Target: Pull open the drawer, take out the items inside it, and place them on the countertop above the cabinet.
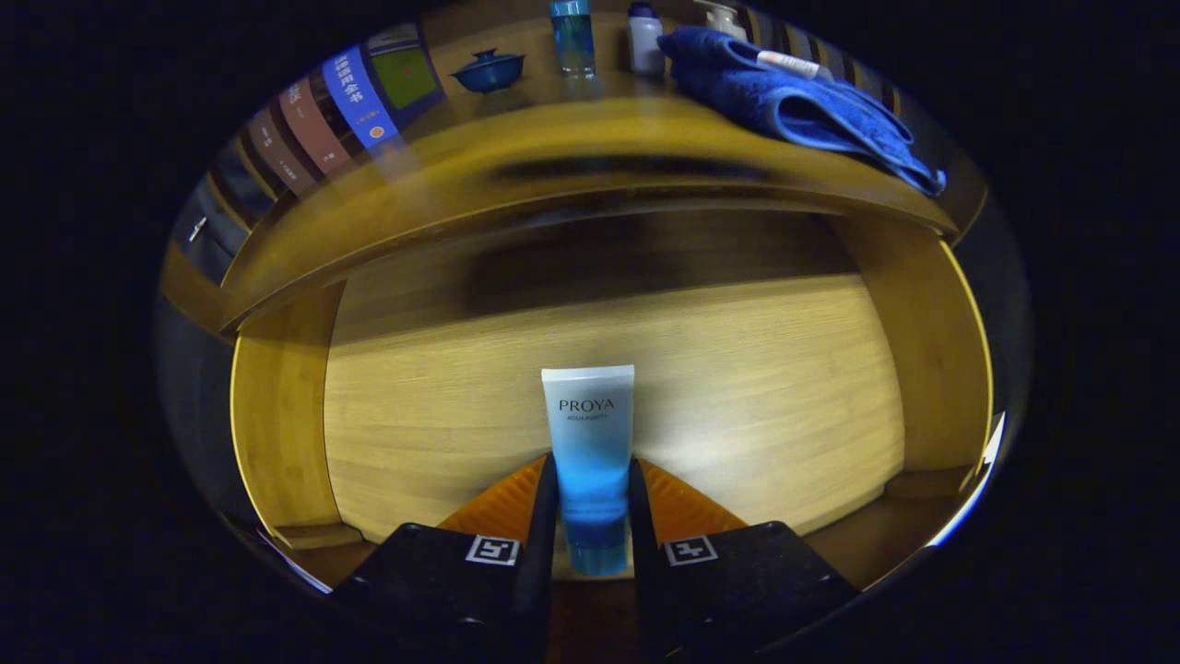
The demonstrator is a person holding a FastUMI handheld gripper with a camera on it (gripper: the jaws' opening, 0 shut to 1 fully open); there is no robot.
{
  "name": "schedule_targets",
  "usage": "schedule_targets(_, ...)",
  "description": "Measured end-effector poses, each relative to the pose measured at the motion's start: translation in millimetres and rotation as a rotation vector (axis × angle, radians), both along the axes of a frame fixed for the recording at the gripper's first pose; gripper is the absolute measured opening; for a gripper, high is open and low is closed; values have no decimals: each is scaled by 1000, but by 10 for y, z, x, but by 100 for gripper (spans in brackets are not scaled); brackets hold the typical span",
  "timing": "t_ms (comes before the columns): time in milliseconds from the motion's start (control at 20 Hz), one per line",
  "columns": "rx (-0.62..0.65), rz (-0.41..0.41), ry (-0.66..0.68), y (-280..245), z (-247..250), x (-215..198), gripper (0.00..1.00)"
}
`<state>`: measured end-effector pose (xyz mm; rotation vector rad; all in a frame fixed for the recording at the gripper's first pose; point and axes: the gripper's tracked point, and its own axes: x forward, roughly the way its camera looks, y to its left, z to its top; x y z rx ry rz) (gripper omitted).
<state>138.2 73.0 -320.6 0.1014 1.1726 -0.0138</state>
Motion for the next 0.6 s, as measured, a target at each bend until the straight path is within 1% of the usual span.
schedule_targets(300,-16,-28,-124,19,879,-77,42)
schedule_targets(400,-38,-29,-159,9,1188,27,42)
schedule_targets(500,-50,-9,-188,46,1433,225,42)
schedule_targets(600,-61,-1,-195,54,1564,459,42)
